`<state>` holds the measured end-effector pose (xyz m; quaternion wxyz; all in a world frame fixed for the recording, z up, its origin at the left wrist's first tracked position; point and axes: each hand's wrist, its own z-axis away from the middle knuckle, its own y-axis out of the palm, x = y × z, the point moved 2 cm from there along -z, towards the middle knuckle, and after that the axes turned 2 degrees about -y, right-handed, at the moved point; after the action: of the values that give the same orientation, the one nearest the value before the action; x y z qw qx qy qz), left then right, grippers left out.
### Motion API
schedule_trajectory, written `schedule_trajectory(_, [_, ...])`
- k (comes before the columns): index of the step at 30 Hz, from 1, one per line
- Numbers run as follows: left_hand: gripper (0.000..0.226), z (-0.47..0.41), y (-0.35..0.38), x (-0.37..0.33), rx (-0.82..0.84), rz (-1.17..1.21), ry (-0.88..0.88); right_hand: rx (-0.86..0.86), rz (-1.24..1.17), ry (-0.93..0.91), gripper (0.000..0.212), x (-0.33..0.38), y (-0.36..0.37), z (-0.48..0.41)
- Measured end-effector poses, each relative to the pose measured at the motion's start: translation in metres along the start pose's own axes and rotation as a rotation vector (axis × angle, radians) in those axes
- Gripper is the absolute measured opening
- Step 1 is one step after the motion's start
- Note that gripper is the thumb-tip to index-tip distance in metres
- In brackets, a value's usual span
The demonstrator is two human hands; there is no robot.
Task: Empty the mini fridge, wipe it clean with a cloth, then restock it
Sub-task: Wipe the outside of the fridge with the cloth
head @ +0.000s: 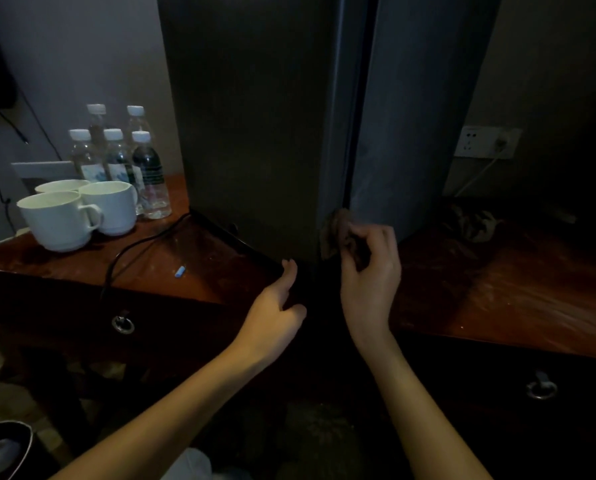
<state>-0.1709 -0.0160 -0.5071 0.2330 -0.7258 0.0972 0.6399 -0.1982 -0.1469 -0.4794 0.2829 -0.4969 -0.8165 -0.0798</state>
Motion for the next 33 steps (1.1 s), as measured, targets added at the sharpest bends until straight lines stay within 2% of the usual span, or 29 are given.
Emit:
schedule_trajectory(4, [0.076,-0.001,-0.001,0.008,-0.008,-0.045,0.008,0.219,0.238,0.007,0.028,-0.020,-0.002,0.039])
schedule_trajectory(7, [0.076,-0.002,0.001,0.009,-0.037,-0.052,0.010,0.279,0.206,0.023,0.026,-0.023,-0.004,0.032])
schedule_trajectory(13, [0.075,-0.001,-0.002,0.000,0.023,-0.002,-0.016,0.064,-0.019,-0.038,0.026,0.003,-0.004,-0.019])
schedule_trajectory(16, [0.073,0.002,-0.006,-0.004,0.057,0.049,-0.029,0.056,-0.056,-0.101,0.026,0.009,-0.006,-0.027])
schedule_trajectory(23, [0.071,0.001,-0.006,0.001,0.048,0.076,-0.021,0.326,0.123,-0.186,0.023,-0.019,-0.009,0.032])
schedule_trajectory(28, [0.070,0.002,-0.002,0.000,0.021,0.049,-0.013,0.537,0.252,-0.237,0.020,-0.011,-0.018,0.024])
schedule_trajectory(31, [0.069,0.002,-0.003,-0.004,0.019,0.035,-0.014,0.744,0.459,-0.322,0.029,-0.003,-0.018,0.022])
schedule_trajectory(33, [0.069,0.002,-0.004,-0.006,0.020,0.024,-0.019,0.781,0.536,-0.335,0.033,-0.003,-0.017,0.028])
